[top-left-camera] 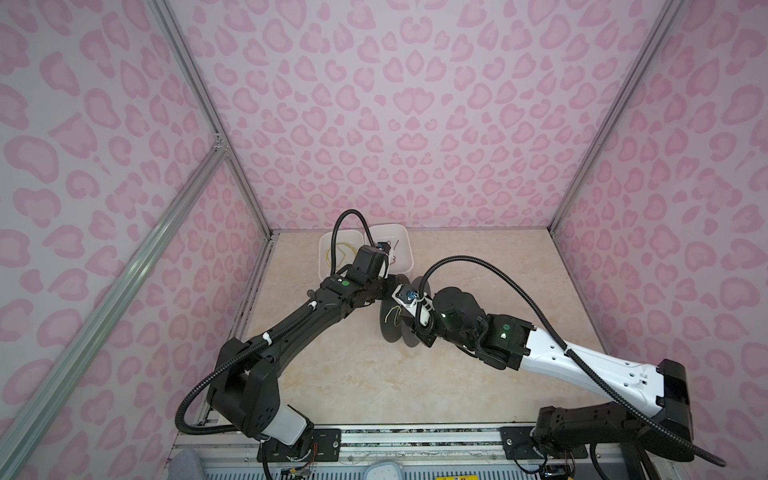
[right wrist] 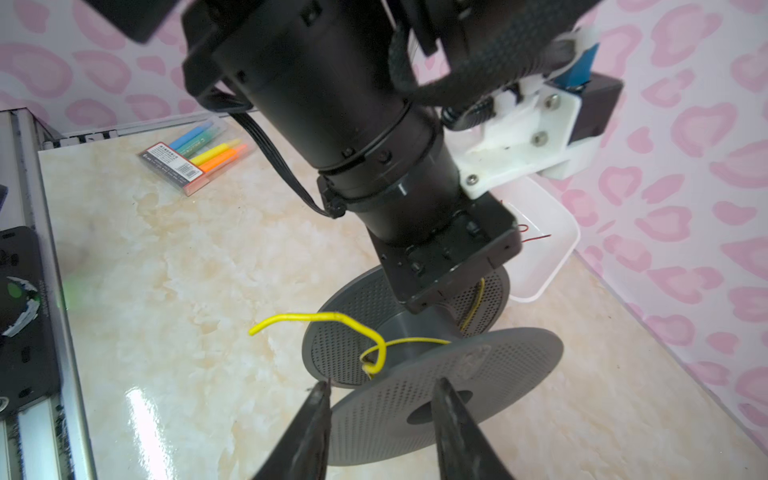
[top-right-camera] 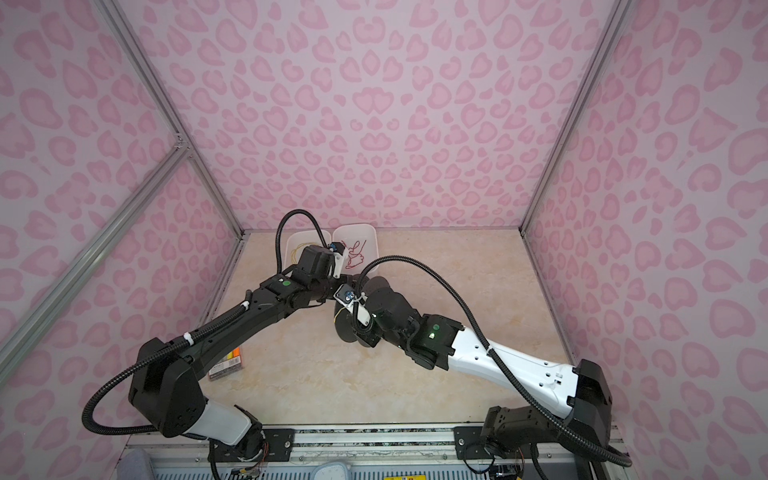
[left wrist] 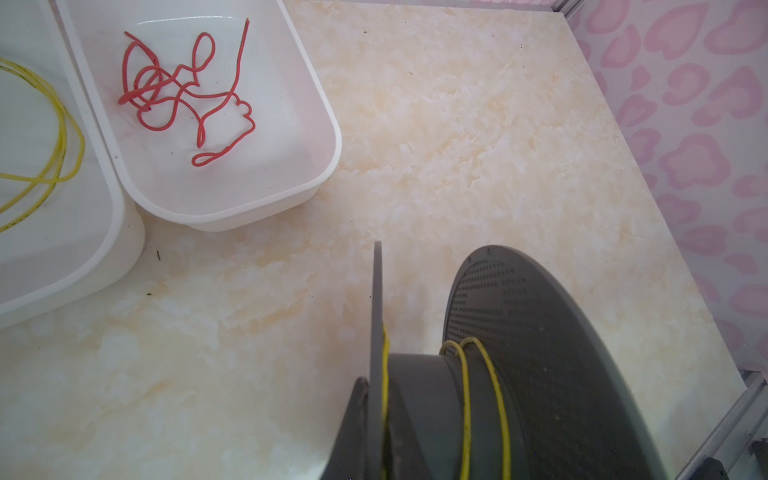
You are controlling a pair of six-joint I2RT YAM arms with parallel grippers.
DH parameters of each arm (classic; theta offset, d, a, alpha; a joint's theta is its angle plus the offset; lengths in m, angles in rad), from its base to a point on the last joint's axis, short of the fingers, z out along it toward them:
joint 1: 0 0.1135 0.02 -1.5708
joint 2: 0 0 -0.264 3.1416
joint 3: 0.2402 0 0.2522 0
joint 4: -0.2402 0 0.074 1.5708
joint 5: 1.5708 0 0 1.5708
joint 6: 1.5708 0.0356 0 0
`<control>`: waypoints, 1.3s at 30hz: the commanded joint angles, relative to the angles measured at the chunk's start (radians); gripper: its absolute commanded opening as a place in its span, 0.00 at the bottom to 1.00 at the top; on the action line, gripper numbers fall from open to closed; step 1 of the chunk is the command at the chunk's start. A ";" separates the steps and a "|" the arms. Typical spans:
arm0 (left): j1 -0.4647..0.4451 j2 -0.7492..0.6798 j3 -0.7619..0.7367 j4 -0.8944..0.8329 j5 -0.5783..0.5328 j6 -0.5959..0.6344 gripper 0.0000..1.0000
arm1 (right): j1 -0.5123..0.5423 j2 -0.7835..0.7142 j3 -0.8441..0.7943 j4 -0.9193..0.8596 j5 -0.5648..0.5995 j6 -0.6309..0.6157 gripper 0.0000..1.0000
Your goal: Wrap the cables
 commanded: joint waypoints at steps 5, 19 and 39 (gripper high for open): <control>0.002 -0.031 0.006 0.055 0.025 -0.011 0.04 | -0.017 0.049 0.009 0.024 -0.031 0.025 0.36; 0.002 -0.046 -0.038 0.064 0.037 0.002 0.04 | -0.040 0.079 0.015 0.109 -0.100 0.085 0.10; 0.002 -0.066 -0.059 0.069 0.018 0.018 0.04 | -0.057 0.034 -0.003 0.127 -0.062 0.117 0.00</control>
